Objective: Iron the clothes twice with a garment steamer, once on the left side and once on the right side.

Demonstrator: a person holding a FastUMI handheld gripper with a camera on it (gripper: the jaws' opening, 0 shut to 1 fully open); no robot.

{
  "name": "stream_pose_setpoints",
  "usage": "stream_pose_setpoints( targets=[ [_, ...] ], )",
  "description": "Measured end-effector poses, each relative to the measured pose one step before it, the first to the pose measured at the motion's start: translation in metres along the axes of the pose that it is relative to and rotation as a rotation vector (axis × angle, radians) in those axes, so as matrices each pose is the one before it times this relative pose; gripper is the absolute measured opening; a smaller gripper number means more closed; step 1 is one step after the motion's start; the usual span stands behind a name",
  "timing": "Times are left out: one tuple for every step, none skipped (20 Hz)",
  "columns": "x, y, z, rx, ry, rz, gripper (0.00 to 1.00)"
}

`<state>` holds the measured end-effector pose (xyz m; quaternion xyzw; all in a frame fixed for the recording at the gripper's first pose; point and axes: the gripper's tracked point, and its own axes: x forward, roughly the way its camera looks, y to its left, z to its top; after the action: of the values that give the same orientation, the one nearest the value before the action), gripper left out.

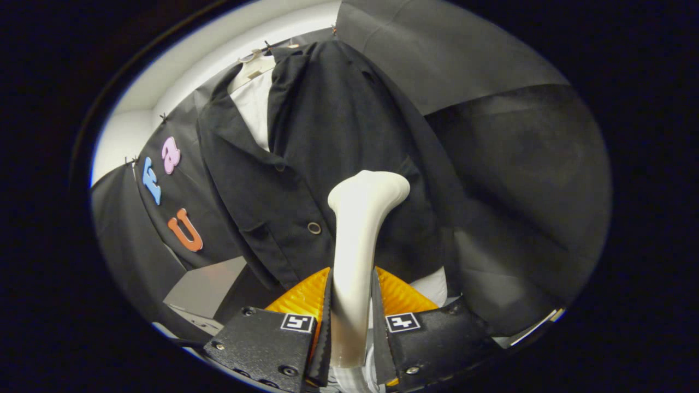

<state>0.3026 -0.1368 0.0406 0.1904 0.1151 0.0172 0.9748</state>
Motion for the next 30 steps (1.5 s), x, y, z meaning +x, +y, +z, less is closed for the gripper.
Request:
stream_pose_setpoints(
  targets=[
    [0.0009,-0.00216,-0.00564,-0.00257,0.007,0.00073,0.34],
    [0.00063,-0.00041,-0.00487,-0.00477,0.00417,0.0036,0.35],
    [0.00077,-0.00117,-0.00399,-0.001,0.006,0.004,0.35],
    [0.00042,-0.00232,-0.00433,0.00201,0.00817,0.00297,0.35],
    [0.0016,-0.00242,-0.00477,0.00384,0.01116,0.00095,0.35],
    [0.00207,-0.00333,-0.00604,0.00423,0.0119,-0.00254,0.35],
    [0.00082,-0.00439,-0.00473,0.00103,0.00874,-0.00196,0.34],
    [0.00223,-0.00245,-0.00601,0.00018,0.00853,-0.00106,0.34],
    [0.00129,-0.00264,-0.00453,-0.0042,0.00835,-0.00147,0.35],
    [0.00195,-0.00426,-0.00661,0.00022,0.01103,-0.00506,0.35],
    [0.00163,-0.00412,-0.0067,0.0002,0.0162,-0.00076,0.35],
    [0.00124,-0.00336,-0.00736,0.00293,0.01455,-0.00049,0.35],
    [0.00235,-0.00333,-0.00532,-0.00065,0.01242,-0.00106,0.35],
    [0.00233,-0.00415,-0.00731,0.00146,0.00944,-0.00482,0.35],
    [0.00231,-0.00375,-0.00491,0.00077,0.01028,-0.00322,0.35],
    [0.00234,-0.00184,-0.00552,0.00361,0.01027,-0.00215,0.35],
    [0.00193,-0.0028,-0.00435,0.00403,0.01168,0.00094,0.35],
    [0.00532,-0.00271,-0.00757,0.00288,0.00903,0.001,0.34],
    [0.00301,-0.00083,-0.00427,0.00168,0.00973,-0.00029,0.35],
    [0.00471,0.00036,-0.00493,-0.00097,0.00755,0.00354,0.35],
    [0.00401,0.00121,-0.00449,0.00075,0.00682,0.00146,0.35],
    [0.00249,-0.00176,-0.00569,-0.0027,0.00896,0.00531,0.35],
    [0.00226,-0.00208,-0.00482,-0.0024,0.01006,0.00331,0.35],
    [0.00172,-0.00272,-0.00447,0.00001,0.01333,0.00362,0.35],
    [0.00217,-0.00165,-0.00437,0.00548,0.01443,0.00376,0.35],
    [0.00126,-0.00347,-0.00462,0.00485,0.01104,0.00679,0.35],
    [0.00003,-0.00217,-0.00377,-0.00067,0.00975,0.00445,0.35],
    [0.00032,-0.0042,-0.00584,-0.00777,0.00921,0.00285,0.35],
    [0.00067,-0.0021,-0.00452,-0.00597,0.00953,-0.00022,0.35],
    [0.00105,0.00119,-0.00348,-0.00065,0.00918,0.00218,0.35]
  ],
)
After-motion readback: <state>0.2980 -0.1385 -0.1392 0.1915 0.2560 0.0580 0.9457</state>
